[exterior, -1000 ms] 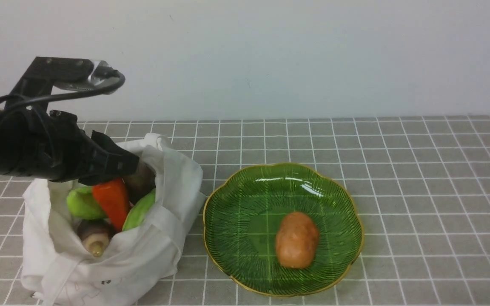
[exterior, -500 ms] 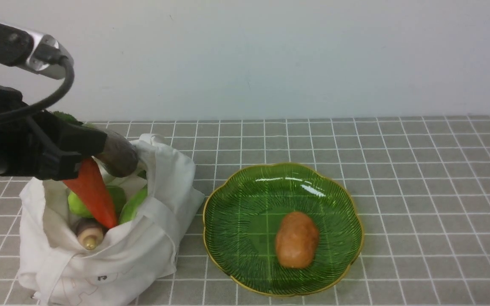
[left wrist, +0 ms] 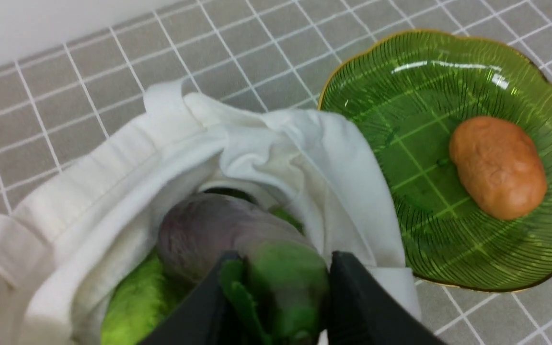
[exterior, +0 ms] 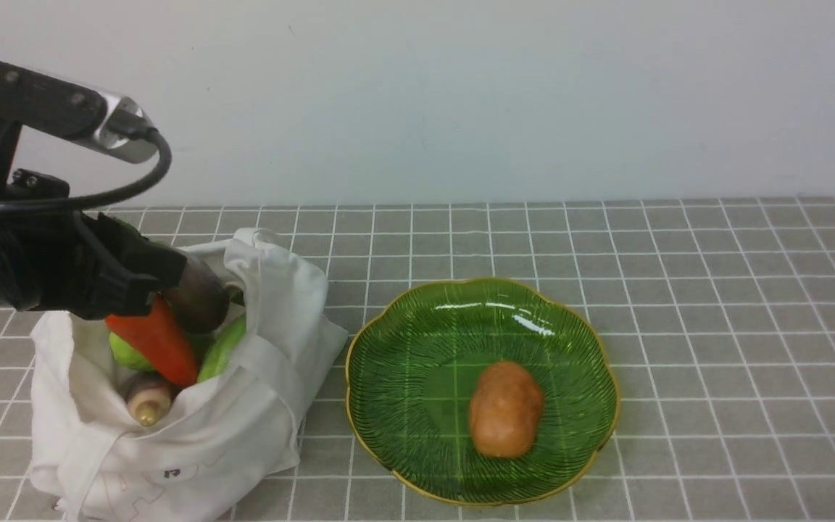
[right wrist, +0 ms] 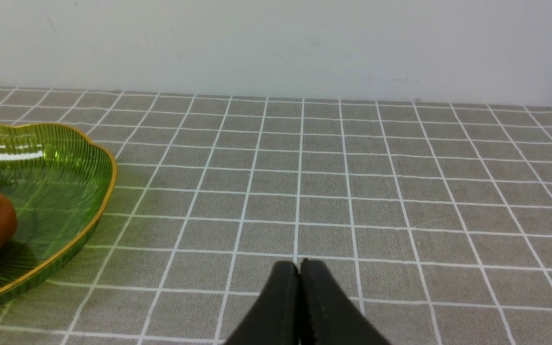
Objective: Take vegetables from bag on grey coffee tablecloth place on plate.
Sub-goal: 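Reach into the bag and grasp a vegetable inside it with the left gripper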
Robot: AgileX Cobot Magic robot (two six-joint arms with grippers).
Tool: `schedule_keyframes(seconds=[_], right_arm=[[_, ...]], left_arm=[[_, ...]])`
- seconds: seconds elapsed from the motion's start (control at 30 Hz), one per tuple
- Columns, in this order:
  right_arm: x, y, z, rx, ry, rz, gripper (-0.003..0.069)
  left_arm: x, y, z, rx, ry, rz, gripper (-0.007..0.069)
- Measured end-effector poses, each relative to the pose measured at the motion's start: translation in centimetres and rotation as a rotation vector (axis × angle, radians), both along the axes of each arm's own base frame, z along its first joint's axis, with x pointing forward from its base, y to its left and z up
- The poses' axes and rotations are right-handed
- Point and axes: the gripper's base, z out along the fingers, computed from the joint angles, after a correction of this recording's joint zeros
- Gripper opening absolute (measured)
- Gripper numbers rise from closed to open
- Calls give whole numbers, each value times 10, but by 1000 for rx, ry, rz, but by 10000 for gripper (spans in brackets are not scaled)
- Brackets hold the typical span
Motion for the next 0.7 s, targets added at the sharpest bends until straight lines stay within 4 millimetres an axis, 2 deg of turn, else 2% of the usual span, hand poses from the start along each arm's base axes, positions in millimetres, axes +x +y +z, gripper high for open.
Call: schedule_keyframes(seconds=[0.2,0.3,0.67,0.7], right_arm=[[0,0,0,0,0,0,-15],[0,0,0,0,0,0,-15],[0,0,0,0,0,0,-15],[0,0,0,0,0,0,-15]], left_arm=[[13,0,-14,1,47,10,205],[15,1,-16,1,53,15,228],[20,2,-17,-25,49,66,545],[20,2,-17,-25,48,66,554]])
